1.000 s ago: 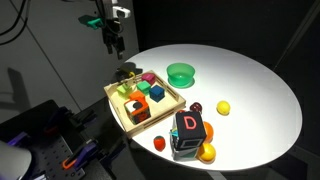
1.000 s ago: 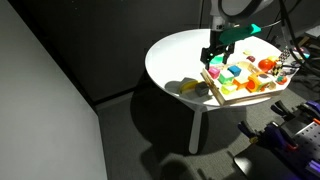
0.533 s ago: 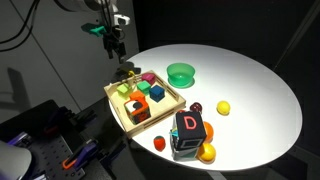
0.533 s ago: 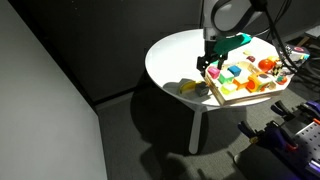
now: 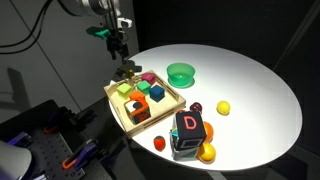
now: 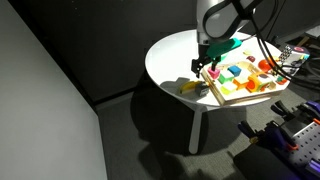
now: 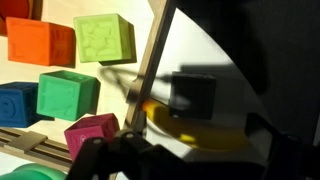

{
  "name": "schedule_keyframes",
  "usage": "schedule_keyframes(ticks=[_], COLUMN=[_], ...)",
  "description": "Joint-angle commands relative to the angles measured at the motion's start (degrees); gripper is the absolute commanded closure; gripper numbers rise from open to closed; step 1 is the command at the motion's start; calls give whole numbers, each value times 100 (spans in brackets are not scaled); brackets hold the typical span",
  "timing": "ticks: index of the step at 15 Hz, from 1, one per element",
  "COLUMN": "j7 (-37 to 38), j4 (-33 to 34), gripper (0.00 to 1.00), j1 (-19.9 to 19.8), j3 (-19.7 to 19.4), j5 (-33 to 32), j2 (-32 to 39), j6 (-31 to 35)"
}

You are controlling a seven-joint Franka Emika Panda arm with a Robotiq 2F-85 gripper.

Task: Put the grey block in the box

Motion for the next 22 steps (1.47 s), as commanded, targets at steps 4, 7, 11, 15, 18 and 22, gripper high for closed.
schedule_keyframes(ticks=[4, 7, 11, 15, 18, 22], j7=[102, 69, 25, 13, -7, 7], j4=[511, 648, 815, 944, 1014, 1070], gripper=[0, 0, 0, 0, 0, 0], j1=[213, 254, 301, 350, 386, 416], j3=[-165, -198, -226, -254, -281, -314], j5=[-86, -72, -66, -68, -74, -77], j2=[540, 746, 998, 1191, 1294, 1378], j6=[18, -18, -59, -100, -116, -134])
